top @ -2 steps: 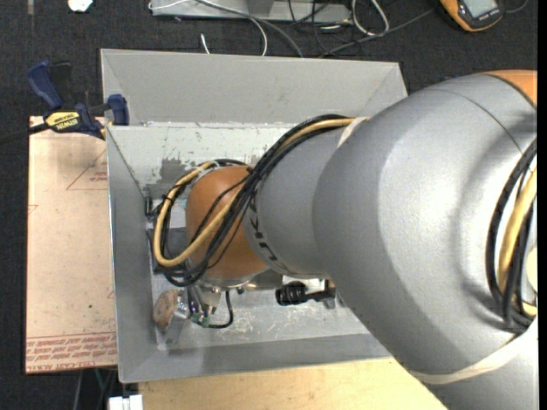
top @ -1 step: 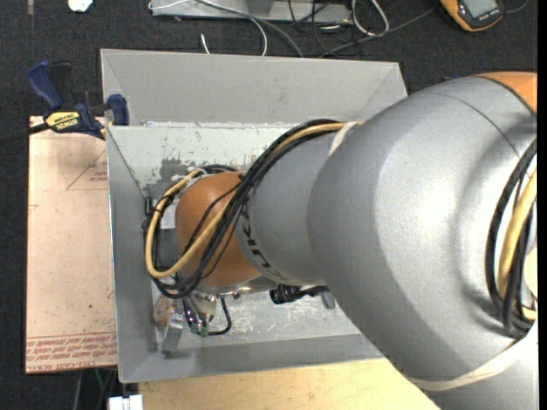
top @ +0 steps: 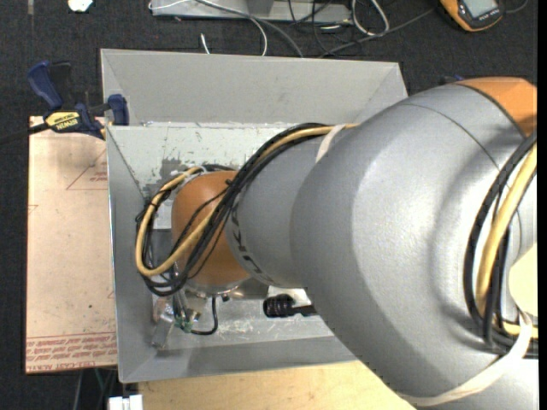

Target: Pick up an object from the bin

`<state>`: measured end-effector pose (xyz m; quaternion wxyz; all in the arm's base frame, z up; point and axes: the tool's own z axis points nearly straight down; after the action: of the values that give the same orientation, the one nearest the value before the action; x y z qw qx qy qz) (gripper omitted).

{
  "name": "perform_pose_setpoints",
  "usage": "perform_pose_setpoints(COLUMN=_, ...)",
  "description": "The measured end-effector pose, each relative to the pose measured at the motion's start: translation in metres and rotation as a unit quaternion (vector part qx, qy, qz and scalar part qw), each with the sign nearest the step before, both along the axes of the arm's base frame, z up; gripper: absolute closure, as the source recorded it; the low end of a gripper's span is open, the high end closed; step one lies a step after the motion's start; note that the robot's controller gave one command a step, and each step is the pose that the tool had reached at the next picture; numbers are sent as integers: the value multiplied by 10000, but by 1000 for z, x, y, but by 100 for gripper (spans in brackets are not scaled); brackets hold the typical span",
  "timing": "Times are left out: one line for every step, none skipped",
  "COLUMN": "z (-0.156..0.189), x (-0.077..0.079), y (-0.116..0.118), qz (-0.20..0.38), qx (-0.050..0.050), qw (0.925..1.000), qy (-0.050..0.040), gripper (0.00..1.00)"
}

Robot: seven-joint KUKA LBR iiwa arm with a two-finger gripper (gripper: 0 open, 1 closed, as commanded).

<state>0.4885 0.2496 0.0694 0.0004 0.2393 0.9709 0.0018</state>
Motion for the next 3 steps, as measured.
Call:
perform_pose_setpoints(z=0, x=-10, y=2, qz=2052, qx=8, qw=9787, qy=-15, gripper=100)
perform_pose_setpoints(z=0, x=-10, y=2, qz=2053, qx=8, qw=9787, qy=-15, gripper=100)
perform_pose_setpoints(z=30, x=-10, y=2, qz=2043, qx=14, qw=9789, qy=-17, gripper=100)
